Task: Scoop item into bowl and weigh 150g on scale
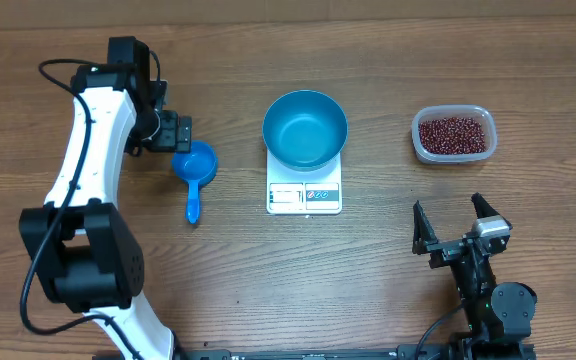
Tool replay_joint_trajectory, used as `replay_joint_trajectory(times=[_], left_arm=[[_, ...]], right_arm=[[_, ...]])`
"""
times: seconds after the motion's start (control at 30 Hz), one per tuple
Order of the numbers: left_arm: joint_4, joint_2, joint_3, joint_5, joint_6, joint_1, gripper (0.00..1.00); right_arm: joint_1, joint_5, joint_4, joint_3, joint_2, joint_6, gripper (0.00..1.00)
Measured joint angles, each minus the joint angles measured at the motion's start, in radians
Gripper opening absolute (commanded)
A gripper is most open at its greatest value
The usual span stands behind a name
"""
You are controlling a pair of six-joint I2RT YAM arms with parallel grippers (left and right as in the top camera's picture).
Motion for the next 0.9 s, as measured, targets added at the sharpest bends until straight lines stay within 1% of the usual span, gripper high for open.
replay_joint_trajectory(times=[0.2,0.57,0.9], left_arm=[[0.043,0.072,0.000,0.000,0.000,0.000,0.99],[0.070,0.127,0.000,0.000,0.030,0.000,0.99],[0.076,0.201,0.001,0.000,0.033,0.000,1.00]], right_arm=[[0.000,0.000,0.000,0.000,0.000,0.000,1.00],[0.000,0.000,0.000,0.000,0.000,0.001,1.00],[0.000,0.000,0.000,0.000,0.000,0.000,1.00]])
